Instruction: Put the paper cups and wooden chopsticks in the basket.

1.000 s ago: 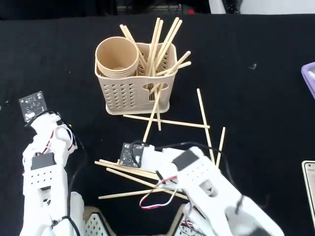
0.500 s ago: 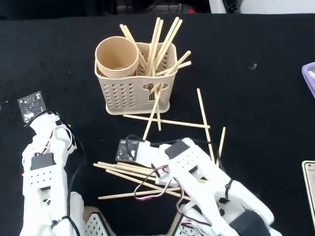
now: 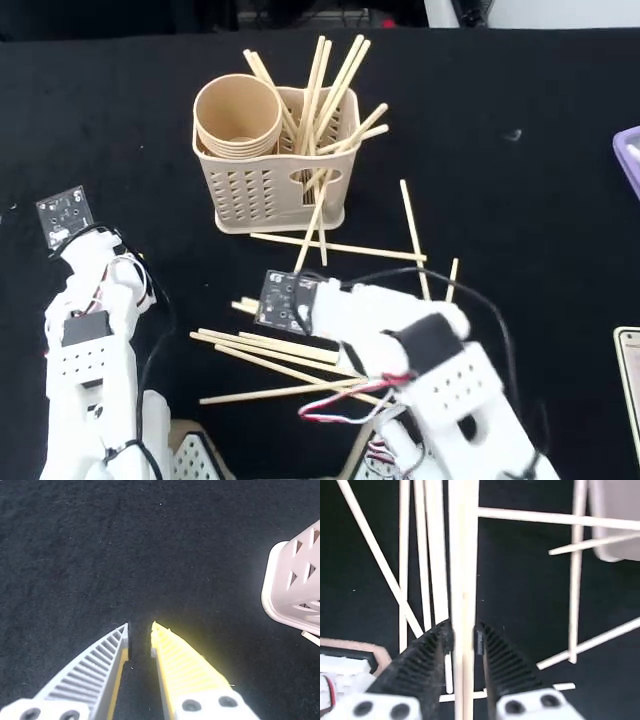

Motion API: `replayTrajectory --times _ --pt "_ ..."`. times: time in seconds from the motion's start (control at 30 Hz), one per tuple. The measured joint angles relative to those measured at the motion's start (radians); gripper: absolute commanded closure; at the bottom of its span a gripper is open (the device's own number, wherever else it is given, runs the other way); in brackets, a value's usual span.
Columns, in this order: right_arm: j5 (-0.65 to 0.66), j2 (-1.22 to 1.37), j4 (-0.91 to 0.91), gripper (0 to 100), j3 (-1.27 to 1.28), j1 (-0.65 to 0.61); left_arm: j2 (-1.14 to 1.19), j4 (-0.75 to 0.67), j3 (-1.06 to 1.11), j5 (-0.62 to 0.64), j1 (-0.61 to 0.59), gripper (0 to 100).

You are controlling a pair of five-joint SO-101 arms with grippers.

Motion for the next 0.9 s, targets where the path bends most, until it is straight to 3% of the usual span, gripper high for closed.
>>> replayTrajectory --times 0.1,0.27,0.43,0.67,0.9 --pt "-0.064 -0.052 -0.015 98.8 -0.057 0.005 0.0 0.0 0.0 0.0 0.0 92" --pt "-0.305 -0.075 -0.16 98.8 -0.16 0.049 0.0 0.0 0.0 0.0 0.0 92" --pt "-0.516 -0.075 -0.407 98.8 -0.224 0.126 0.0 0.0 0.0 0.0 0.0 92" --pt "-0.738 -0.075 -0.773 98.8 -0.269 0.132 0.0 0.0 0.0 0.0 0.0 92" --pt "-0.839 0.161 -1.178 98.8 -0.276 0.141 0.0 0.0 0.012 0.0 0.0 92"
